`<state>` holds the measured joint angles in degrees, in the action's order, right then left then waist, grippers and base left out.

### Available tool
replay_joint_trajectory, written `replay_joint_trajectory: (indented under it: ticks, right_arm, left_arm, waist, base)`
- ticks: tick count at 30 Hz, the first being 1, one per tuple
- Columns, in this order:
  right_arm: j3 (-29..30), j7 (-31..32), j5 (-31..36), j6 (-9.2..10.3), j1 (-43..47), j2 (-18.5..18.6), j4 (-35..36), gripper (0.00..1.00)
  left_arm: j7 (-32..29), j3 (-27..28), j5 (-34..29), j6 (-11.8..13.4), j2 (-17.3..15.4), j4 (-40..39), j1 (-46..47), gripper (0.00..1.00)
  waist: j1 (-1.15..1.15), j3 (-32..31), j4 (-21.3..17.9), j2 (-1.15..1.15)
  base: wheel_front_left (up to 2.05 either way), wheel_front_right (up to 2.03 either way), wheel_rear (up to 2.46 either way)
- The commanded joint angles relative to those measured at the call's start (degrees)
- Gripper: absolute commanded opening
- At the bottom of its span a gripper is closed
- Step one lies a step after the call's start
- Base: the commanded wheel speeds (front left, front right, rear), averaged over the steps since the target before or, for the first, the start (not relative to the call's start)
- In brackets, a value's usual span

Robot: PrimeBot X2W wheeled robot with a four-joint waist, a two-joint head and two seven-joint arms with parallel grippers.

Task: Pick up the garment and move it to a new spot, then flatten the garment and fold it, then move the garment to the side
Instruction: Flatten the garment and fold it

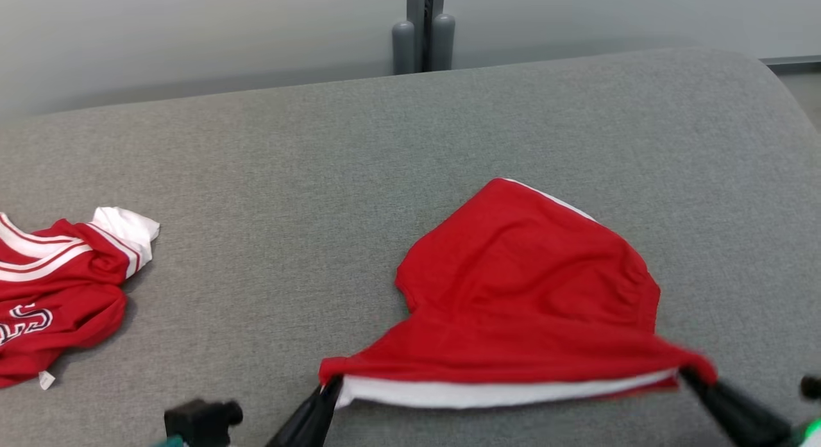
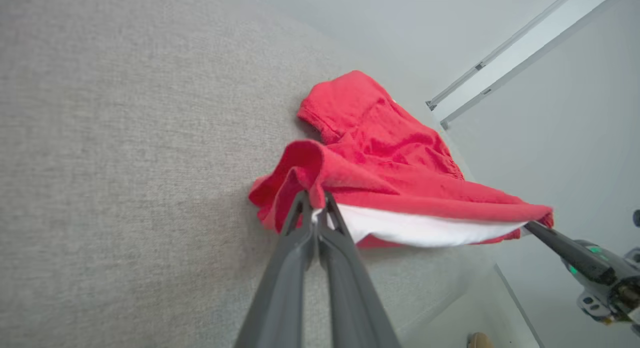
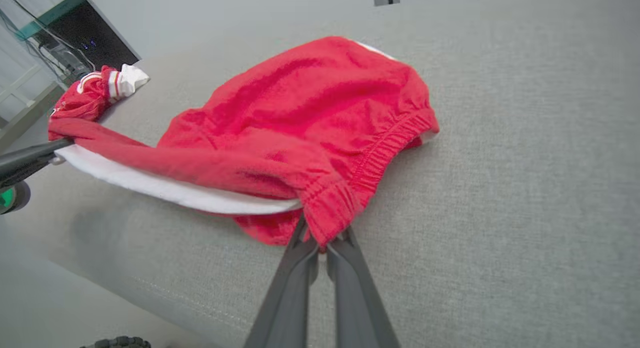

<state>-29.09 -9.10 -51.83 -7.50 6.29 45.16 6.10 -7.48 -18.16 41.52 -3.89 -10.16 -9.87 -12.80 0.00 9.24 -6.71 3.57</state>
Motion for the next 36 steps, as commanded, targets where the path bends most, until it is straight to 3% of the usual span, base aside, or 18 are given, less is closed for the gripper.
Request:
replay_joint_trajectory:
  ticks: [1,5,9,12,16,19,23,26,31,36]
  right_arm:
    - [1.0,0.3,-0.4,0.01,-1.7,0.8,1.5,0.0]
    - [4.2,4.8,-2.5,0.0,-9.9,4.6,9.1,0.0]
    - [5.3,10.5,-5.0,0.0,-24.8,6.6,12.5,0.0]
    - [5.3,13.8,-6.4,0.0,-38.9,3.8,8.7,0.0]
    - [5.6,15.2,-4.2,0.01,-58.9,-3.1,-2.9,0.0]
    - [4.7,13.2,0.3,0.0,-73.0,-9.0,-12.5,0.0]
    - [4.0,7.0,7.2,0.02,-88.0,-15.4,-23.8,0.0]
    - [2.7,1.4,11.2,0.02,-94.4,-18.8,-31.4,0.0]
    - [-5.4,-3.6,10.3,0.01,-92.7,-21.2,-37.9,0.0]
    - [-18.4,-5.8,7.0,0.01,-83.3,-16.4,-35.1,0.0]
  left_arm:
    - [-0.5,0.1,0.4,0.3,-0.1,-1.7,1.7,0.0]
    - [-7.8,-0.3,1.7,0.3,-2.0,-10.8,9.5,0.0]
    - [-16.4,3.1,4.0,2.1,-3.5,-13.3,26.2,0.0]
    - [-21.3,6.0,3.3,4.1,-4.7,-7.6,43.1,0.0]
    - [-23.7,6.8,0.7,5.9,-3.6,7.4,65.7,0.0]
    - [-19.5,7.0,-3.2,6.5,-2.1,19.8,80.2,0.0]
    - [-8.7,7.2,-8.8,6.8,-0.8,32.4,96.7,0.0]
    - [-0.5,7.6,-10.7,5.9,0.4,39.9,103.1,0.0]
    - [9.0,6.6,-10.7,1.4,2.4,50.6,102.5,0.0]
    - [12.5,3.3,-8.3,-2.9,4.0,58.0,91.5,0.0]
  waist:
    - [0.0,0.5,-0.5,0.0]
    - [0.0,2.0,-1.1,0.0]
    - [0.0,6.4,-0.7,0.0]
    - [0.0,10.8,0.0,0.0]
    - [0.0,18.1,1.3,0.0]
    - [0.0,22.7,2.0,0.0]
    - [0.0,28.2,2.6,0.0]
    - [0.0,30.9,3.0,0.0]
    - [0.0,32.2,3.6,0.0]
    - [0.0,29.9,4.2,0.0]
  base:
    - [0.0,0.0,0.0]
    - [0.0,0.0,0.0]
    - [0.0,0.0,0.0]
    - [0.0,0.0,0.0]
    - [0.0,0.0,0.0]
    - [0.0,0.0,0.0]
    - [0.0,0.0,0.0]
    - [0.0,0.0,0.0]
    - [0.0,0.0,0.0]
    - [0.0,0.0,0.0]
